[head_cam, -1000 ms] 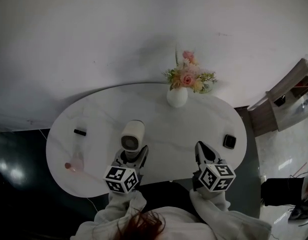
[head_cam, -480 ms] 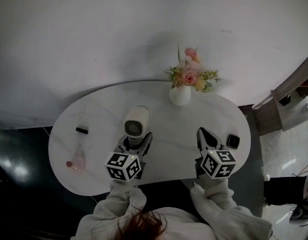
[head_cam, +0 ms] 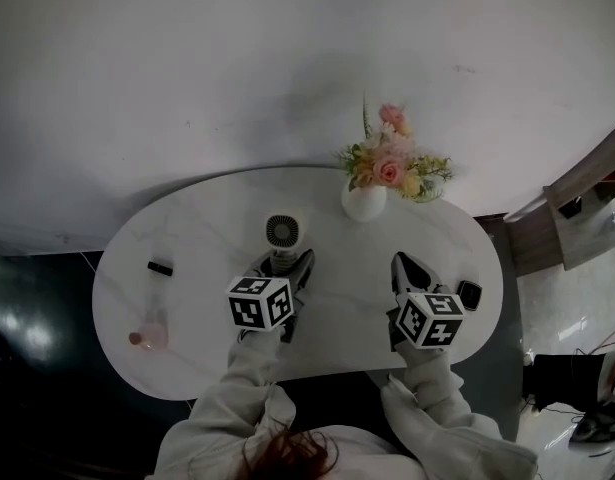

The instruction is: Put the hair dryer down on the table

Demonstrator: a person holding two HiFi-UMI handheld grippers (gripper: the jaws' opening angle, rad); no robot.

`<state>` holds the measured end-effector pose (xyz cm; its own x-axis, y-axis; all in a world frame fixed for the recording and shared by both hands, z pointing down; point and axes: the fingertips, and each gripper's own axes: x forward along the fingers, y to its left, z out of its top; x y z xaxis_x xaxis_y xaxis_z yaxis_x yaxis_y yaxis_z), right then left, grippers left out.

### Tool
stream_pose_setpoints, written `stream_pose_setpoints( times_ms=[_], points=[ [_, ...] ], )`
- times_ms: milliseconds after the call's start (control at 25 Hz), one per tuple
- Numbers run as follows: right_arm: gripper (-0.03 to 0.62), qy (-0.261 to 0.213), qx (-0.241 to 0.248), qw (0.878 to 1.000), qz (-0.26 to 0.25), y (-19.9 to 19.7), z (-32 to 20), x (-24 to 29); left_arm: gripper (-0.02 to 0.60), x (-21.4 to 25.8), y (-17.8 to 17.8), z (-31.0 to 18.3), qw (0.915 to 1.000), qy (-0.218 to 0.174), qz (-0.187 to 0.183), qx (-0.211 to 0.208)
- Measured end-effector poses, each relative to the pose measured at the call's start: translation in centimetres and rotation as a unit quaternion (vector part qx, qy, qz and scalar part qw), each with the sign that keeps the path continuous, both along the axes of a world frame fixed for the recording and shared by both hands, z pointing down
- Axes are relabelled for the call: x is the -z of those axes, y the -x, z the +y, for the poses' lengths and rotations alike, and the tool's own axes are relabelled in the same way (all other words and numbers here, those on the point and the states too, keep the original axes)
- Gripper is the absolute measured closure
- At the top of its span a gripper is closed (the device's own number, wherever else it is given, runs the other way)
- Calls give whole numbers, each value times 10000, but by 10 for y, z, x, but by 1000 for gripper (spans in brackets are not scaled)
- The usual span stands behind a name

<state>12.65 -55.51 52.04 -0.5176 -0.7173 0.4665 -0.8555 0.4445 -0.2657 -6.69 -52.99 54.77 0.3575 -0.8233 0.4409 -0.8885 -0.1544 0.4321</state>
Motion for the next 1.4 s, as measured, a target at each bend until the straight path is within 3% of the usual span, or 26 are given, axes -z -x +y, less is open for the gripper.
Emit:
stream_pose_setpoints(
  times_ms=[240, 520, 720, 1040, 1400],
  points=[
    [546, 231, 47, 9997, 69, 4, -1, -20, 364, -28, -9, -20, 9988, 483, 78, -3],
    [545, 383, 47, 9992, 56, -2, 4, -32, 364, -59, -10, -34, 9934, 1089, 231, 265],
    [545, 378, 22, 9993, 28, -6, 8, -33, 364, -70, -8, -33, 9921, 1224, 45, 265],
    [546, 488, -56, 9988, -39, -9, 13, -38, 364, -73, -7, -35, 9913, 1275, 186, 282],
    [546, 551, -29, 9984, -145, -9, 22, -39, 362, -75, -5, -35, 9912, 1286, 48, 314]
  ],
)
